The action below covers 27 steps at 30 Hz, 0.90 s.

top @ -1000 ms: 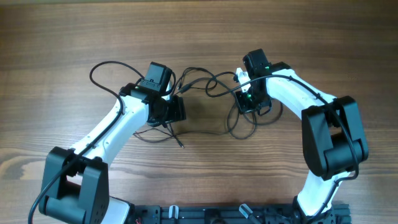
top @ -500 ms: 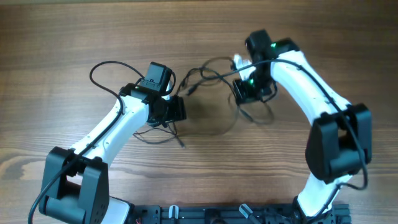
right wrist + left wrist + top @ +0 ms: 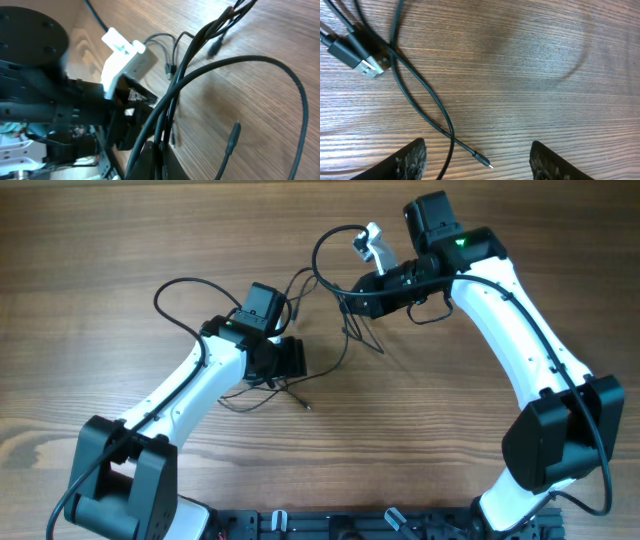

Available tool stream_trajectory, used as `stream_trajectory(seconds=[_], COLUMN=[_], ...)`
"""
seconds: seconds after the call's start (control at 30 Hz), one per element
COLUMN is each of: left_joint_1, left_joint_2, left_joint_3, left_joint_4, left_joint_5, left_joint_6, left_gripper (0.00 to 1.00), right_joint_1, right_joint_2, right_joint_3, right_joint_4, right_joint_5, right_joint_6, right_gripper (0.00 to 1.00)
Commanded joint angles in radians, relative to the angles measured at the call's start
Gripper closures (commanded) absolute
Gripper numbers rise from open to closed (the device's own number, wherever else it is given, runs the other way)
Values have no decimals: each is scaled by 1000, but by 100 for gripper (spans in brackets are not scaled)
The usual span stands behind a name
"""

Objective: Untangle cables
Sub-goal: 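Lift the right gripper's cable up and away from the left gripper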

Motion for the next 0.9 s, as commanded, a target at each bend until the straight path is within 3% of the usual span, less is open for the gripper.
stream_trajectory(seconds=[0.0,0.07,0.23,0.3,0.6,0.67,0.87], left_joint_1=[-8,-8,-8,0,45,45,19], left_joint_2=[8,8,6,-7,-170,-174,-171], left_joint_3=[3,3,4,11,92,91,89], left_joint_4=[5,4,9,24,59,42,48], left_joint_5=[-13,-7,13,13,154,243,308], left_joint_6=[2,2,6,63,128,216,246], left_gripper=[55,82,83,84,28,25,19], right_joint_1=[3,3,3,3,3,3,3], right_joint_2=[-24,-24,-24,-24,-24,-24,-24], right_joint_3=[19,19,19,19,19,19,19], right_joint_4=[4,6,42,57,57,56,56], right_joint_5=[-79,-79,-77,-74,-68,-53,-49], right_joint_6=[-17,-15,61,85,90,102,115], right_gripper=[96,96,96,96,96,96,96])
